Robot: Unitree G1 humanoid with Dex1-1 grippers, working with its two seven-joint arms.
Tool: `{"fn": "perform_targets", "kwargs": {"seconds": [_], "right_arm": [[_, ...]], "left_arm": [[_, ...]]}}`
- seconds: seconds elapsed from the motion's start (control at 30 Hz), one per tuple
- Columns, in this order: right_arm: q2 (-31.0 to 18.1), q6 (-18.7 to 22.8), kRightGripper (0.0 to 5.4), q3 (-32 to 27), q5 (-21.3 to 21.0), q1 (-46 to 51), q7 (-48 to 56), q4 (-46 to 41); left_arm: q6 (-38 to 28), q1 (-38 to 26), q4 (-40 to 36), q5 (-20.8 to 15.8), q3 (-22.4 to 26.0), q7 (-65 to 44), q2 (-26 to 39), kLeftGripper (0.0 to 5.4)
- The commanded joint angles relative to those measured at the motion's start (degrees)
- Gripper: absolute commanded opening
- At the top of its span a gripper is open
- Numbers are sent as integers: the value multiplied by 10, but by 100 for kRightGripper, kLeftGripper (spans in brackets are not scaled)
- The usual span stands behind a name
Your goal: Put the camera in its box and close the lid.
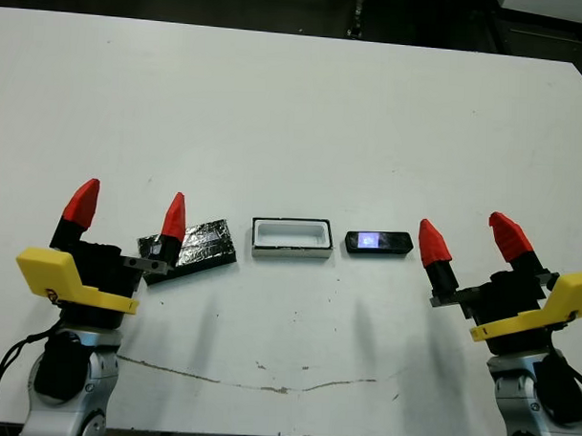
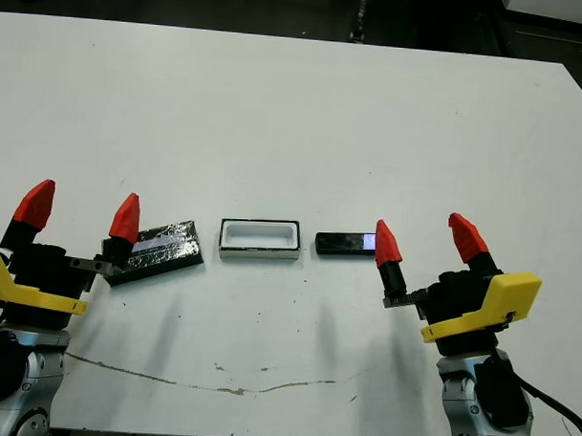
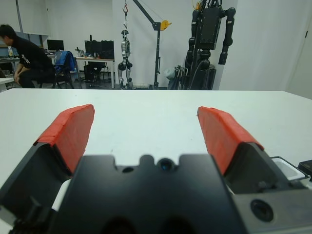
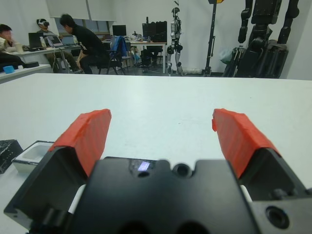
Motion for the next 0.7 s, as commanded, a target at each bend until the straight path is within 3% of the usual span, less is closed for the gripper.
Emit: {"fn": "perform_targets", "kwargs": {"seconds": [0.03, 0.37, 0.57, 0.7], "right_arm": [[-5, 4, 540, -1, 2, 8, 0, -1], [-34, 11, 540, -11, 4, 0, 23, 4], [-164, 21, 540, -61, 14, -103, 118, 59], [-264, 42, 540, -59, 38, -220, 234, 148]], "left_arm": [[0, 8, 4, 4, -1, -1, 3, 538], [-4, 6, 10, 1, -3, -4, 0, 538], [-3, 6, 11, 4, -4, -3, 0, 538], [-3, 4, 14, -2, -2, -5, -1, 538]]}}
